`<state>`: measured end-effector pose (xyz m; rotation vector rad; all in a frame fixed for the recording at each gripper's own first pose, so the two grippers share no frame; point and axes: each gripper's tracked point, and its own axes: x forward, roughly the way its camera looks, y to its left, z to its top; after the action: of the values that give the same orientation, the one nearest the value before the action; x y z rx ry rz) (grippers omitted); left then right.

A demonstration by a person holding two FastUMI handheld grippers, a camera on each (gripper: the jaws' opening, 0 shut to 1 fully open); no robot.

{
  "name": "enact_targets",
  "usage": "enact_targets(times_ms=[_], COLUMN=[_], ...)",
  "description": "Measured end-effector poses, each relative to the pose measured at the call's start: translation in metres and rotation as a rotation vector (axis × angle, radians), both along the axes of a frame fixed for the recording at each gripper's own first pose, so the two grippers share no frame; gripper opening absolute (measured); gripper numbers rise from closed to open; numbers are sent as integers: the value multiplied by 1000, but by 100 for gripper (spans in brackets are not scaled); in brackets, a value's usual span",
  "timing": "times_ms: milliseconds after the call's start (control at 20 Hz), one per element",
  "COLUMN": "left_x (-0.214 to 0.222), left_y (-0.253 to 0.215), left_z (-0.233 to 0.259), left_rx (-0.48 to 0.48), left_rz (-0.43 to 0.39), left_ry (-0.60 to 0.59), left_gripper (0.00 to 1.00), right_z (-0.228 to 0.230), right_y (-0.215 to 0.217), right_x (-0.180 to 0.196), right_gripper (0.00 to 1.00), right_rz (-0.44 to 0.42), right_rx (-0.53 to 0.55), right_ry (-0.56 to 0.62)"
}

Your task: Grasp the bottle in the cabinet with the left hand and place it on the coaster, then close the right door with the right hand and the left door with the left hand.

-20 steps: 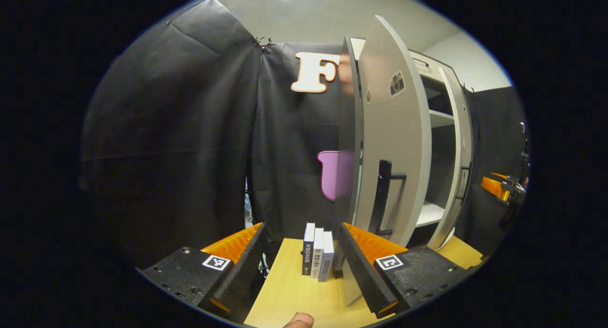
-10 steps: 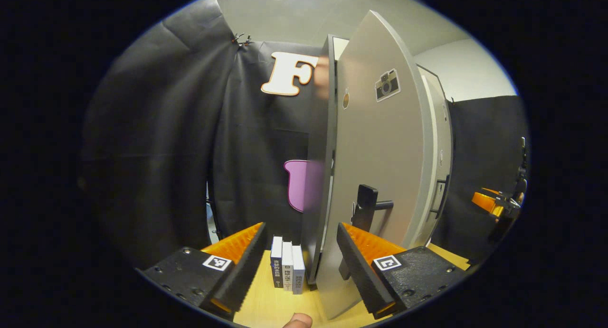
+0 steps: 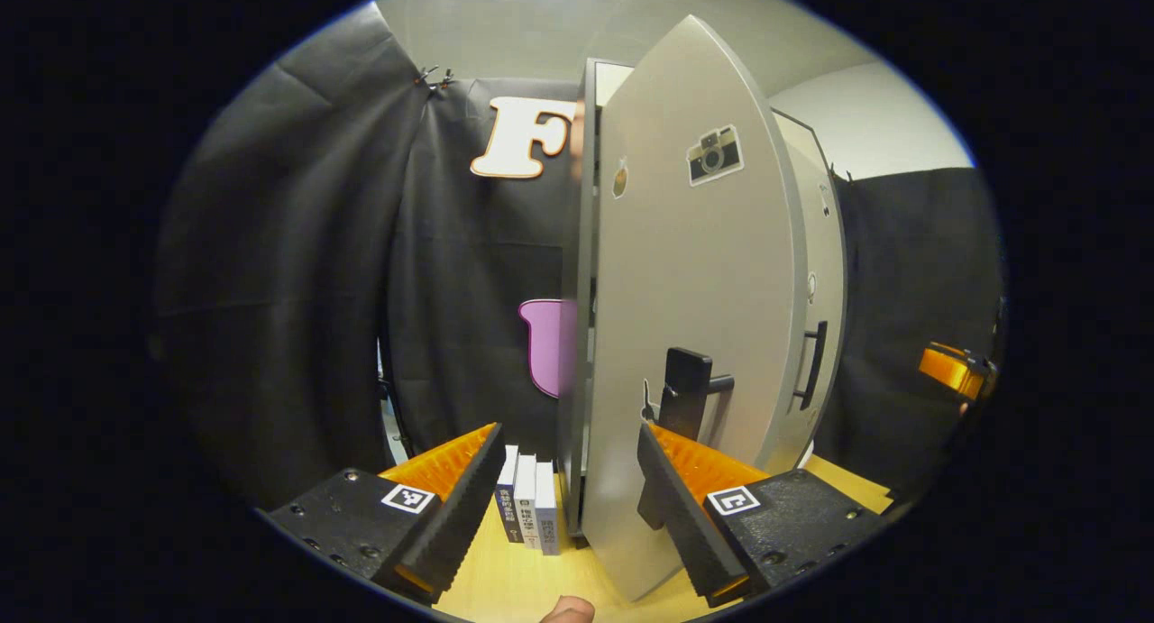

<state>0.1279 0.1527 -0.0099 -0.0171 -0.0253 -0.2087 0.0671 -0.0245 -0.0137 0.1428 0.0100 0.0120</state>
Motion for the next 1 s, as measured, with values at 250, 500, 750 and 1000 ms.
enact_targets(times_ms=[250,500,750,1000], left_x=[-1,0,2,4], left_y=[-9,-10,-32,-56], left_z=[-3,-7,-14,-20], left_rx=[-38,-25,-32,7], left_rz=[20,30,1,-11], left_ry=[11,26,51,38], left_gripper=[94,94,94,94], right_z=[9,-2,-6,-12], right_y=[-27,-30,-27,-31], right_x=[-21,-32,-39,-49], right_gripper=[96,96,96,96], right_rz=[-6,9,18,29], right_rx=[-18,-68,-78,-81], right_ry=[-4,17,34,36])
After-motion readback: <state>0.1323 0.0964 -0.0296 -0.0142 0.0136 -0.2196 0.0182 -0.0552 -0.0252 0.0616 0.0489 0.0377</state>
